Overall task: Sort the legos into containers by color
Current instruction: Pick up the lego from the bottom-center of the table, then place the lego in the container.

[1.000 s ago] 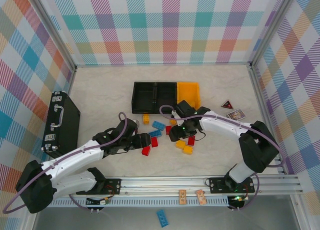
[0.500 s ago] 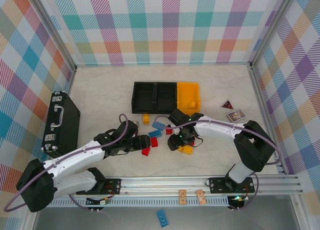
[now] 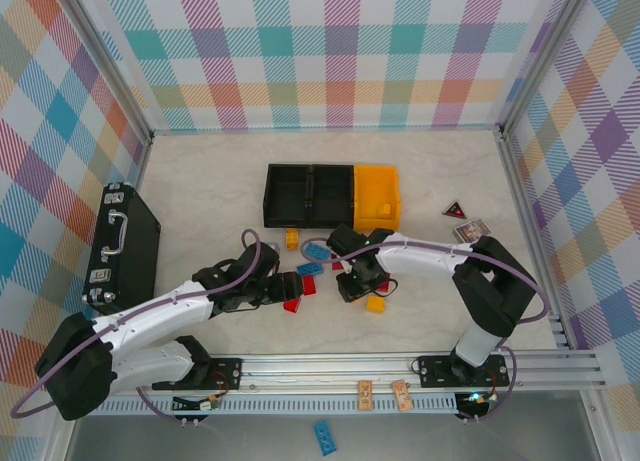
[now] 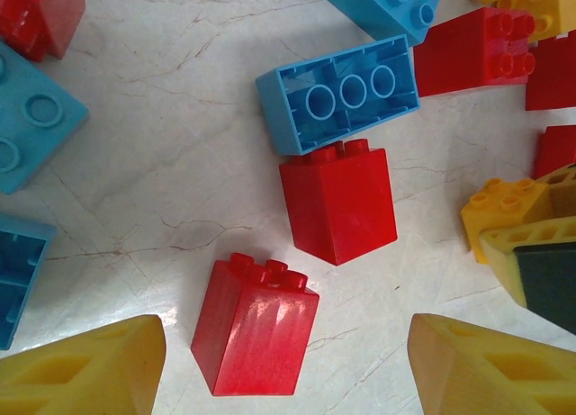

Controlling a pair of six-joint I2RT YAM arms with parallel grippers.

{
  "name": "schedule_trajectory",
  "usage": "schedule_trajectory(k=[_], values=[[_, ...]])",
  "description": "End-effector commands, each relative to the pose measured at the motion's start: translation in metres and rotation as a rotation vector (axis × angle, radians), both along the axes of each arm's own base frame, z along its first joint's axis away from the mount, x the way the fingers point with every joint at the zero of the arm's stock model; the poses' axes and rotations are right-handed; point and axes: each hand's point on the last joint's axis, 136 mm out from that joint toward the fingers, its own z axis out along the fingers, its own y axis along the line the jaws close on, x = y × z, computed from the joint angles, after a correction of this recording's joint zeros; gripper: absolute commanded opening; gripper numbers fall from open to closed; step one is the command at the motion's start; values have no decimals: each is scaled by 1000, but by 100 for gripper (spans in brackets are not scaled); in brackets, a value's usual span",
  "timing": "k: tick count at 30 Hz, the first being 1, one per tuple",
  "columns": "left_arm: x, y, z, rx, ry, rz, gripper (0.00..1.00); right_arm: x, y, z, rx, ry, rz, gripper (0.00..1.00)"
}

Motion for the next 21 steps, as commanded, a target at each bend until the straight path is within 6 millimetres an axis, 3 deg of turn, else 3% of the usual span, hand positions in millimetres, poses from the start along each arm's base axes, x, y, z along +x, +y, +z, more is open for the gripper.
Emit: schedule_trajectory(k=[1,7,12,21], values=[[1,-7,2,-13,-10,-4,71,14,4,22,10,-56,-22,28],[14,-17,15,-28,-53,-8,71,55,-4,55,69,-105,-149,27],[32,-34,32,-65,-107,-16,71,102,-20,77,101,-152,-284,27],[54,-64,50,-109,-152,-47,71,185,-47,90,52,-231,-477,27]])
